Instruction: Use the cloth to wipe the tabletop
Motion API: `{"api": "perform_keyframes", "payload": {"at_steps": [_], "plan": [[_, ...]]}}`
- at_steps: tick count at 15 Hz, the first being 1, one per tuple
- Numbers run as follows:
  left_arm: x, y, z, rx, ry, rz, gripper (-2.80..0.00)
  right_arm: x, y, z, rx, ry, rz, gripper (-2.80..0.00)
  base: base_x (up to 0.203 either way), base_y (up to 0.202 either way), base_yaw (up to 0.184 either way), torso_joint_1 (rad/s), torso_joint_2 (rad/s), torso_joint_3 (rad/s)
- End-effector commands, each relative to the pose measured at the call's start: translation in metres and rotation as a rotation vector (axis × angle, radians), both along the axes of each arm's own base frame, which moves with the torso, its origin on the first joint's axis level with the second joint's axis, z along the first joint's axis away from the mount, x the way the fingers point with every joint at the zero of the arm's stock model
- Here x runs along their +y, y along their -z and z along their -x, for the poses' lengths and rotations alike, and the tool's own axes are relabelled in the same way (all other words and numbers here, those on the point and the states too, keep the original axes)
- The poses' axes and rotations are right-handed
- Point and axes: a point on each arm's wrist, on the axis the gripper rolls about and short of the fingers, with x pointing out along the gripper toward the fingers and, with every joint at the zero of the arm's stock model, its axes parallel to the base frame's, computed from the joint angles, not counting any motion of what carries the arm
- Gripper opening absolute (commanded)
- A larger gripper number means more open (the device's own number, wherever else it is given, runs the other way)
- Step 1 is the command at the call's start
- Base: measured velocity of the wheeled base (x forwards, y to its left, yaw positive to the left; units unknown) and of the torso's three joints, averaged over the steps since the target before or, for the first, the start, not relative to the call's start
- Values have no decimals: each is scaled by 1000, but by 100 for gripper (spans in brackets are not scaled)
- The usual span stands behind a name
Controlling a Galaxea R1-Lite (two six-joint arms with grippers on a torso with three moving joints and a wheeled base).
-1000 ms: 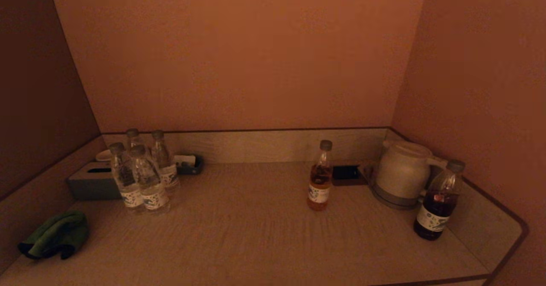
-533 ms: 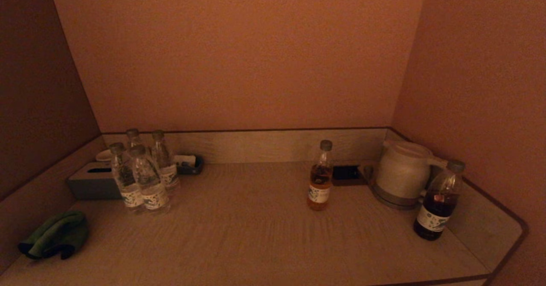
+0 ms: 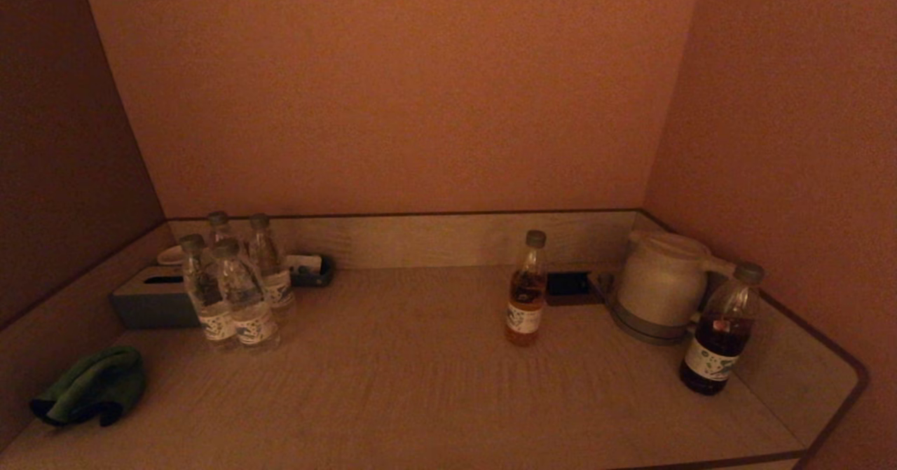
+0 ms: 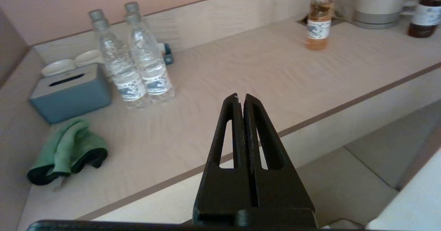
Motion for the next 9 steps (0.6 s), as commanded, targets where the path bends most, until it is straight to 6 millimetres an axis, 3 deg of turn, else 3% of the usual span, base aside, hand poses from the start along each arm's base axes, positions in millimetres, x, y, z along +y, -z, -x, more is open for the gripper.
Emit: {"api": "perform_keyframes", "payload": {"at_steps": [1,5,9], "plan": [[1,14,12,-69,-25,-2,-280,0,0,0,1,-1,0,-280,0,0,0,0,0,0],[2,35,11,-66,-65,-12,-280,0,0,0,1,-1,0,-280,0,0,0,0,0,0],[3,39,4,-125,-128,-33,-280,0,0,0,1,-1,0,-280,0,0,0,0,0,0]]}}
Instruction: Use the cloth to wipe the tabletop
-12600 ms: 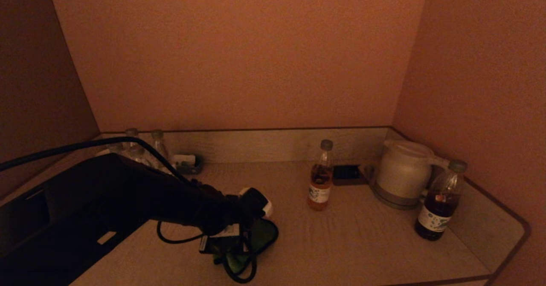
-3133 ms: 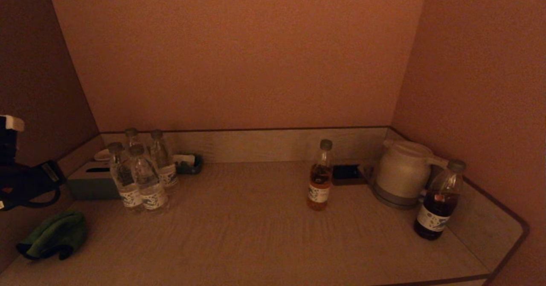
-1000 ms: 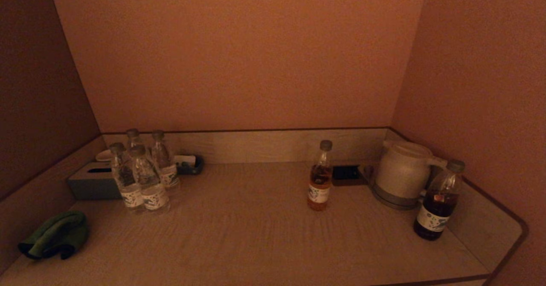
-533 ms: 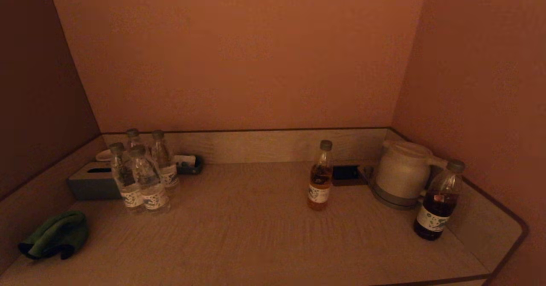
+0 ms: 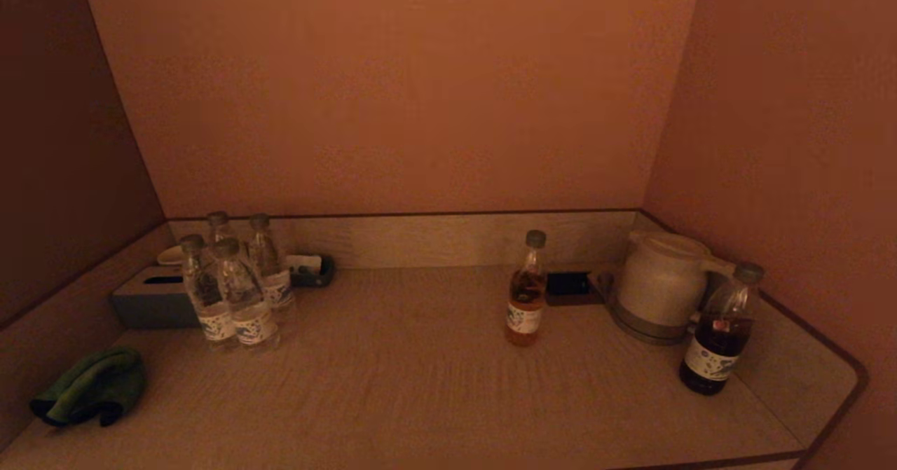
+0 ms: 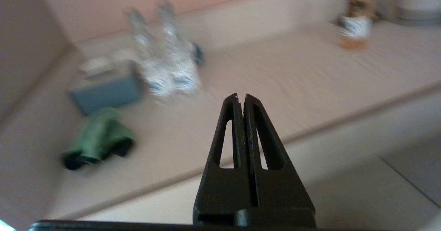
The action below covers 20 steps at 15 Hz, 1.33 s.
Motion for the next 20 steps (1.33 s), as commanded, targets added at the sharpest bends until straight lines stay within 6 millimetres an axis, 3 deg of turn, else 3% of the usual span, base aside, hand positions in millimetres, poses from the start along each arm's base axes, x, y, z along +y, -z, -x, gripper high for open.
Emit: {"api": "perform_keyframes", "payload": {"at_steps": [1,14,20], "plan": [[0,3,-3,-25,-4,-2,-280,0,0,0,1,-1,0,-280,0,0,0,0,0,0],[5,31,-22,-94,-195,8,-280,0,0,0,1,-1,0,-280,0,0,0,0,0,0],[5,45,-24,52,-229,46,-280,0,0,0,1,-1,0,-280,0,0,0,0,0,0]]}}
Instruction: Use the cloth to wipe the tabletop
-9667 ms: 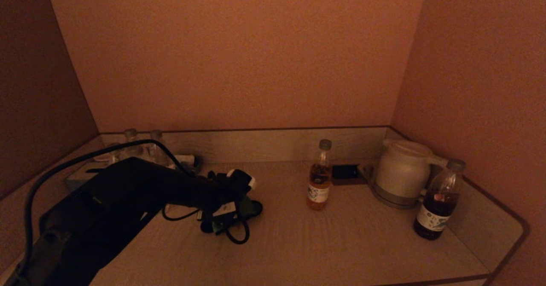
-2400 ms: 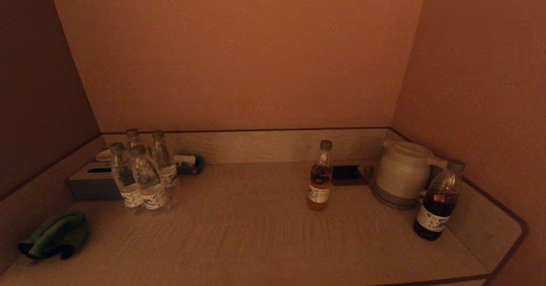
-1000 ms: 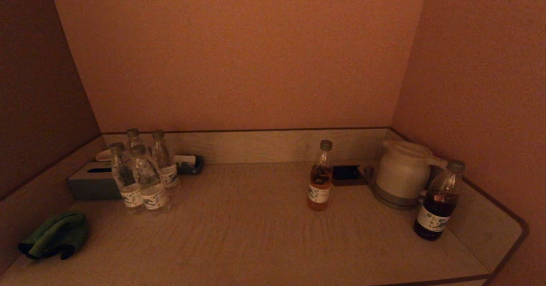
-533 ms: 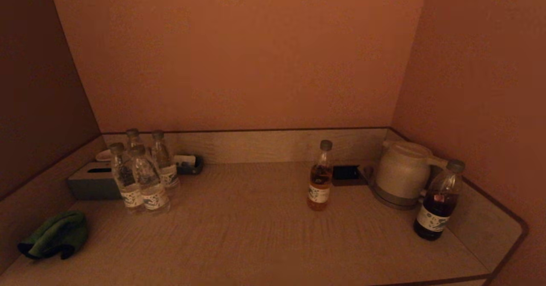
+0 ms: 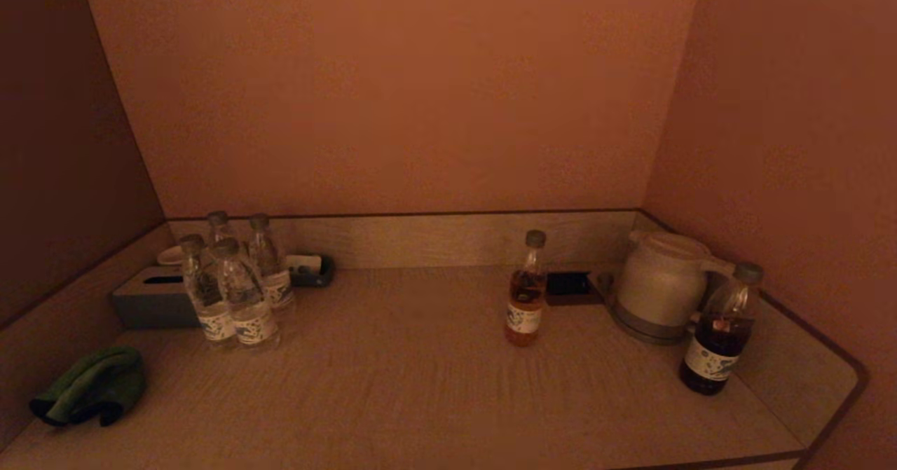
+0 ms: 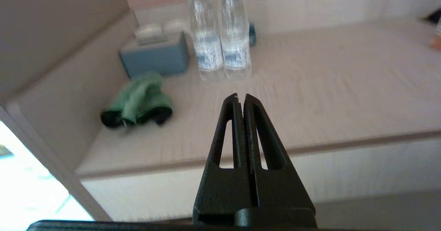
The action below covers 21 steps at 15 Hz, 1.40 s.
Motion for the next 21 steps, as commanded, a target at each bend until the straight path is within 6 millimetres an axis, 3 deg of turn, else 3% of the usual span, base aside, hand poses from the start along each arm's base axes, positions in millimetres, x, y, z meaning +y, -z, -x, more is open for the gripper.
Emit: {"api": "perform_keyframes", "payload": {"at_steps": [1,21], "plan": [[0,4,0,36,2,5,-280,0,0,0,1,-1,0,-280,0,0,0,0,0,0],[0,3,0,35,-1,25,-280,0,0,0,1,-1,0,-280,0,0,0,0,0,0]]}}
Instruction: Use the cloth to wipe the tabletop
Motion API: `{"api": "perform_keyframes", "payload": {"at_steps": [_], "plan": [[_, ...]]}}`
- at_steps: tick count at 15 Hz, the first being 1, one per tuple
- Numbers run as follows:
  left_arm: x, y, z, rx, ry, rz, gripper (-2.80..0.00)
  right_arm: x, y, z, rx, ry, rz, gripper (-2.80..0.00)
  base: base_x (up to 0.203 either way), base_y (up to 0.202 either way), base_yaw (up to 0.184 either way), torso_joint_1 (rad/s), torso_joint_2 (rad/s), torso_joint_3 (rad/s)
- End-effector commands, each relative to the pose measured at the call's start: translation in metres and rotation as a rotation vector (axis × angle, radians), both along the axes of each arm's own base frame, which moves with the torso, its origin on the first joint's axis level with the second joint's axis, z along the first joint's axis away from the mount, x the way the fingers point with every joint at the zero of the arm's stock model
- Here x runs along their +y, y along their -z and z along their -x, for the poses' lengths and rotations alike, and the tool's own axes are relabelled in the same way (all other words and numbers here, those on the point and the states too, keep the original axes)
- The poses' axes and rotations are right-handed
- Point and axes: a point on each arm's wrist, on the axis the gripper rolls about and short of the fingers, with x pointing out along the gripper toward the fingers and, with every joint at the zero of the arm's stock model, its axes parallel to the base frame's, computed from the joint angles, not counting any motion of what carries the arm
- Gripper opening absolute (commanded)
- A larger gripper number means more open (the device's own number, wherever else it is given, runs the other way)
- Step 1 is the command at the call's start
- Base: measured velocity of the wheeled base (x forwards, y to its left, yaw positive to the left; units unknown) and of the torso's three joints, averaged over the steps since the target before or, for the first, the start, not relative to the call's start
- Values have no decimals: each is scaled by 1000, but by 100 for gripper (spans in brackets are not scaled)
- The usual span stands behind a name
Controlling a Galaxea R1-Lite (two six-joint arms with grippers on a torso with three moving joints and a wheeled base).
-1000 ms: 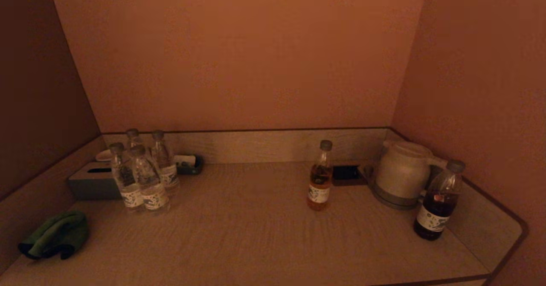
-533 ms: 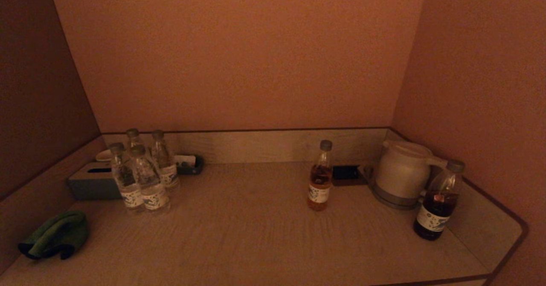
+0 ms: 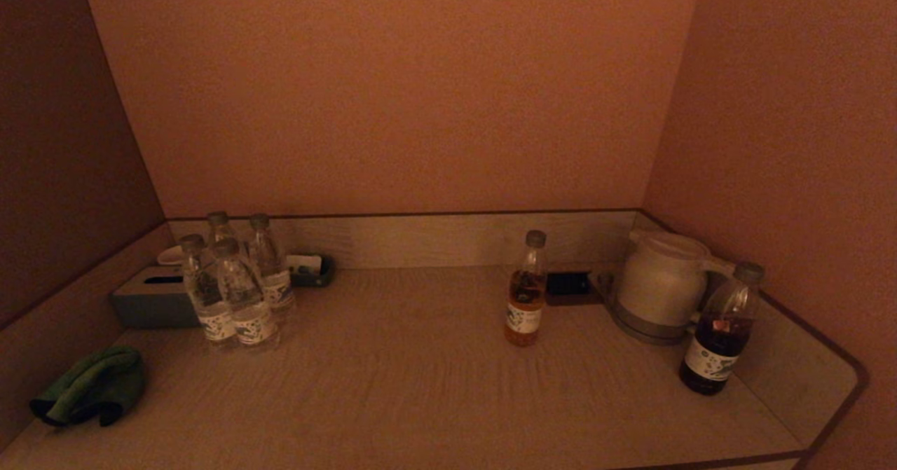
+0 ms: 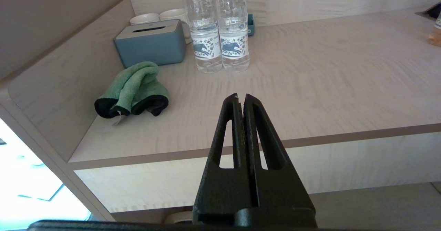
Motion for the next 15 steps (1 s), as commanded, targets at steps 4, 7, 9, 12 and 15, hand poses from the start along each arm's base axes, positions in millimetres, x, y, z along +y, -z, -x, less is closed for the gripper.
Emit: {"api": "perform_keyframes", "payload": {"at_steps": [4,7,9,12,15], "plan": [[0,0,0,0,0,0,-280,0,0,0,1,0,-2,-280,0,0,0,0,0,0],[0,0,0,0,0,0,-280,0,0,0,1,0,-2,-280,0,0,0,0,0,0],[0,0,0,0,0,0,-280,0,0,0,1,1,-2,-280,0,0,0,0,0,0],[0,0,0,0,0,0,-280,0,0,0,1,0,-2,-280,0,0,0,0,0,0],[0,0,0,0,0,0,-280,0,0,0,1,0,-1,-280,0,0,0,0,0,0]]}}
